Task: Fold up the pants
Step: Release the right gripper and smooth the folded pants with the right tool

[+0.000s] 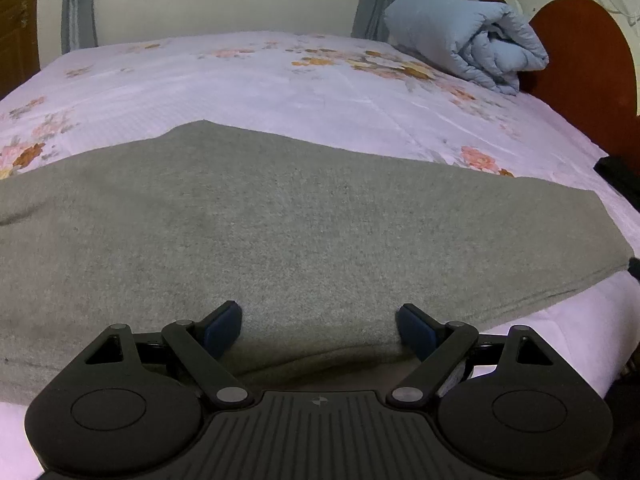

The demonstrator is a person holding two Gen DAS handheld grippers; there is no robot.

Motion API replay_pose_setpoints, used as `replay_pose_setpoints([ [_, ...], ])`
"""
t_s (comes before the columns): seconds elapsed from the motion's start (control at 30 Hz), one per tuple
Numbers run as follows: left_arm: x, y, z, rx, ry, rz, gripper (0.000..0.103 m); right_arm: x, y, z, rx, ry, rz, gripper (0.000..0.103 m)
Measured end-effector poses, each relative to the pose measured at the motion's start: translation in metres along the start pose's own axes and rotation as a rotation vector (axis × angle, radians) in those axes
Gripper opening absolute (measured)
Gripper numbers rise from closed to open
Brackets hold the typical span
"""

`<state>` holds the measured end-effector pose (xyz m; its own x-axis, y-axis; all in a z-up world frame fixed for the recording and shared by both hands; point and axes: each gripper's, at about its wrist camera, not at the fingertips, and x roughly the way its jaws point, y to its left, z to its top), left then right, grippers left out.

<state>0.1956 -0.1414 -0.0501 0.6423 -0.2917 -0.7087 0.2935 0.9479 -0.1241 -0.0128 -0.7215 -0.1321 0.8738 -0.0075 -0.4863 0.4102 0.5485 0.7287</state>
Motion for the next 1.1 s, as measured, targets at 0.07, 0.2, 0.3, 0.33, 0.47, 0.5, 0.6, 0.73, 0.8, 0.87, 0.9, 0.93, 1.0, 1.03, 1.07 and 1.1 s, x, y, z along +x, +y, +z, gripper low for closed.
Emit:
replay_pose_setpoints([
  [0.07, -0.001, 0.0, 0.001, 0.002, 0.003, -0.001, 0.086, -0.014, -0.008, 0.002, 0.055, -0.04, -0.04, 0.0],
  [0.2, -0.01, 0.003, 0.001, -0.032, -0.041, 0.032, 0.086, -0.037, 0.014, 0.017, 0.012, -0.108, 0.014, 0.0],
  [0.3, -0.014, 0.011, 0.002, -0.075, -0.076, 0.081, 0.086, -0.024, 0.046, 0.017, -0.072, -0.072, 0.069, 0.008],
  [0.33, -0.012, 0.014, 0.004, -0.089, -0.07, 0.086, 0.086, -0.015, 0.056, 0.015, -0.098, -0.06, 0.072, 0.008],
  [0.47, -0.019, 0.024, 0.006, -0.11, -0.077, 0.096, 0.086, 0.003, 0.064, 0.004, -0.033, 0.017, 0.074, 0.011],
  [0.5, -0.021, 0.026, 0.005, -0.108, -0.08, 0.1, 0.086, -0.001, 0.059, 0.001, 0.005, 0.01, 0.089, 0.011],
  [0.6, -0.023, 0.033, -0.002, -0.107, -0.074, 0.121, 0.086, -0.013, 0.037, -0.005, 0.111, 0.0, 0.097, 0.02],
  [0.73, -0.03, 0.045, -0.009, -0.125, -0.096, 0.131, 0.086, -0.007, 0.016, -0.002, 0.207, -0.007, 0.101, 0.025],
  [0.8, -0.032, 0.048, -0.008, -0.13, -0.099, 0.136, 0.086, 0.002, 0.014, -0.002, 0.241, 0.006, 0.112, 0.025],
  [0.87, -0.035, 0.051, -0.006, -0.138, -0.105, 0.141, 0.086, 0.01, 0.012, -0.004, 0.26, 0.017, 0.111, 0.023],
  [0.9, -0.035, 0.053, -0.005, -0.147, -0.105, 0.145, 0.086, 0.015, 0.013, -0.005, 0.265, 0.022, 0.106, 0.021],
  [0.93, -0.036, 0.057, -0.004, -0.155, -0.105, 0.146, 0.086, 0.019, 0.016, -0.005, 0.265, 0.03, 0.109, 0.01],
  [1.0, -0.037, 0.062, -0.003, -0.168, -0.105, 0.154, 0.086, 0.017, 0.027, -0.005, 0.226, 0.024, 0.11, 0.0],
  [1.03, -0.037, 0.065, -0.003, -0.17, -0.107, 0.159, 0.086, 0.009, 0.038, -0.004, 0.175, -0.004, 0.132, 0.0],
  [1.07, -0.038, 0.067, -0.003, -0.171, -0.109, 0.161, 0.086, -0.001, 0.047, -0.003, 0.136, -0.025, 0.142, 0.0],
  [1.1, -0.038, 0.069, -0.004, -0.172, -0.109, 0.165, 0.086, -0.009, 0.052, -0.003, 0.113, -0.039, 0.136, 0.0],
])
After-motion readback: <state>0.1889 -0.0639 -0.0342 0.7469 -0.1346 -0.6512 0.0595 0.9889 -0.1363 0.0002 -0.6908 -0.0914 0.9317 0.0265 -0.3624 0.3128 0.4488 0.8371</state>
